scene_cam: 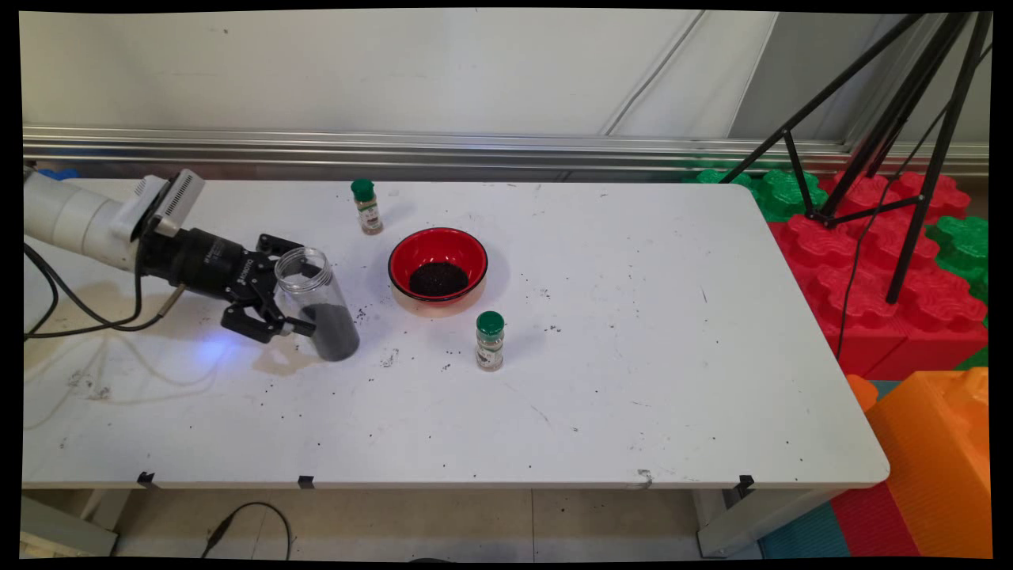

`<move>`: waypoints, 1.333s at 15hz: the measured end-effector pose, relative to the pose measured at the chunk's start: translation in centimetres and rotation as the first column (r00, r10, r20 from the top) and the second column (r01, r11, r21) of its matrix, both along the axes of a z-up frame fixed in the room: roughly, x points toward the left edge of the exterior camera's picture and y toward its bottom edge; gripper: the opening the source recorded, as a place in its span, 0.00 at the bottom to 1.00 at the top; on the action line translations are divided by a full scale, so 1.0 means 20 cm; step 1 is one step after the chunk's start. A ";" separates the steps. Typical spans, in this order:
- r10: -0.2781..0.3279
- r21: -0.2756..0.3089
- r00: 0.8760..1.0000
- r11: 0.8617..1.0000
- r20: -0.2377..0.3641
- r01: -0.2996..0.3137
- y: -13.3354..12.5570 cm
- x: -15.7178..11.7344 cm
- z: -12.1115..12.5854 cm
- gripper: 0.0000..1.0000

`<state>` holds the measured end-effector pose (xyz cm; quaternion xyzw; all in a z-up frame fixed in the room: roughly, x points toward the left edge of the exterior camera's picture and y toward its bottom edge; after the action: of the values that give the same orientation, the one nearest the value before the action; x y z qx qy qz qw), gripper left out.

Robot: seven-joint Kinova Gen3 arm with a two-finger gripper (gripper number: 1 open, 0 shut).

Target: Pick up the black seasoning powder from the table

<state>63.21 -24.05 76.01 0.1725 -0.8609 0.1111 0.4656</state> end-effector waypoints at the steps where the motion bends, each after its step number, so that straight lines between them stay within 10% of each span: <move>1: -0.005 -0.008 1.000 1.000 -0.010 0.004 0.00 -0.01 -0.01 1.00; 20: -0.027 -0.104 0.991 0.994 -0.128 0.014 0.00 -0.07 -0.12 1.00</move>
<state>61.89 -24.11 73.54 0.1463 -0.8237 0.1392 0.5299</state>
